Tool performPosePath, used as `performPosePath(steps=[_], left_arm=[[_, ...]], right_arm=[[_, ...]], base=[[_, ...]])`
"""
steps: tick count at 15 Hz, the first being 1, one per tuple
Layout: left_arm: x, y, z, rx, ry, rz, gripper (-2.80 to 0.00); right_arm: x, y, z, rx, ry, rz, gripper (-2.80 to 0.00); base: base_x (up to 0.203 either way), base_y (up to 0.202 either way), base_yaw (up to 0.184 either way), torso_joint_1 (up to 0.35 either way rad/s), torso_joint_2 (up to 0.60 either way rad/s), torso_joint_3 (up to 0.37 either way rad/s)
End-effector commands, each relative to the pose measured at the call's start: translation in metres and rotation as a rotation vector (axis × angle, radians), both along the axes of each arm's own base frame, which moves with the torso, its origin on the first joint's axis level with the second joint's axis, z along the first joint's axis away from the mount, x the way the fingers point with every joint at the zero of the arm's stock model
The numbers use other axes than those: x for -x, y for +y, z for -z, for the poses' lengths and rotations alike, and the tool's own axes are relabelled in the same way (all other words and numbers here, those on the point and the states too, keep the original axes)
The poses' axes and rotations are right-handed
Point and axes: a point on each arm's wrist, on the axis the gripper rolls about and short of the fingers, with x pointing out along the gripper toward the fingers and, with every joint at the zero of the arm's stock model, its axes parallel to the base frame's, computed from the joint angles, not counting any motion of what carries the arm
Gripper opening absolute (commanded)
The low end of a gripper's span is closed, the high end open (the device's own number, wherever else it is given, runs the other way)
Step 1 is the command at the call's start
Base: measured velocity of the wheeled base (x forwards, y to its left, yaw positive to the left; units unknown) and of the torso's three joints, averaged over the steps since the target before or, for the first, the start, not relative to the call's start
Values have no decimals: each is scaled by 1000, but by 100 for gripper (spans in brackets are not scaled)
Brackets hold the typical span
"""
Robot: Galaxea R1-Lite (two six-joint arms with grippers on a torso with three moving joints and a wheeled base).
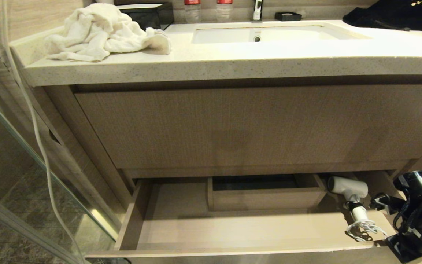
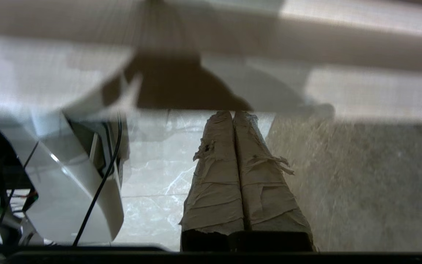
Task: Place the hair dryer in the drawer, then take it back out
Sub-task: Close the drawer
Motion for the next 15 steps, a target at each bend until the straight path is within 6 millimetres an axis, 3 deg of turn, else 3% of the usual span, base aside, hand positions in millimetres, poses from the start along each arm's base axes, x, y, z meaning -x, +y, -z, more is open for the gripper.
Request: performPosePath(steps=[1, 4, 9, 12, 15], left_arm=[[0, 0, 0, 0, 3, 0, -280], [0, 0, 0, 0, 3, 0, -280], [0, 0, 0, 0, 2, 0, -280], [0, 0, 0, 0, 3, 0, -280], [0, 0, 0, 0, 3, 0, -280]], right_arm=[[-11, -2, 14, -4, 36, -1, -280], [-37, -8, 15, 22, -114, 29, -280], [-88, -18, -7, 60, -486, 158, -280], [-73, -14, -24, 58, -502, 142, -280], [-35, 0, -44, 52, -463, 112, -280]], base=[[0, 0, 0, 0, 0, 0], [0, 0, 0, 0, 0, 0], [0, 0, 0, 0, 0, 0], [0, 0, 0, 0, 0, 0], [0, 0, 0, 0, 0, 0]])
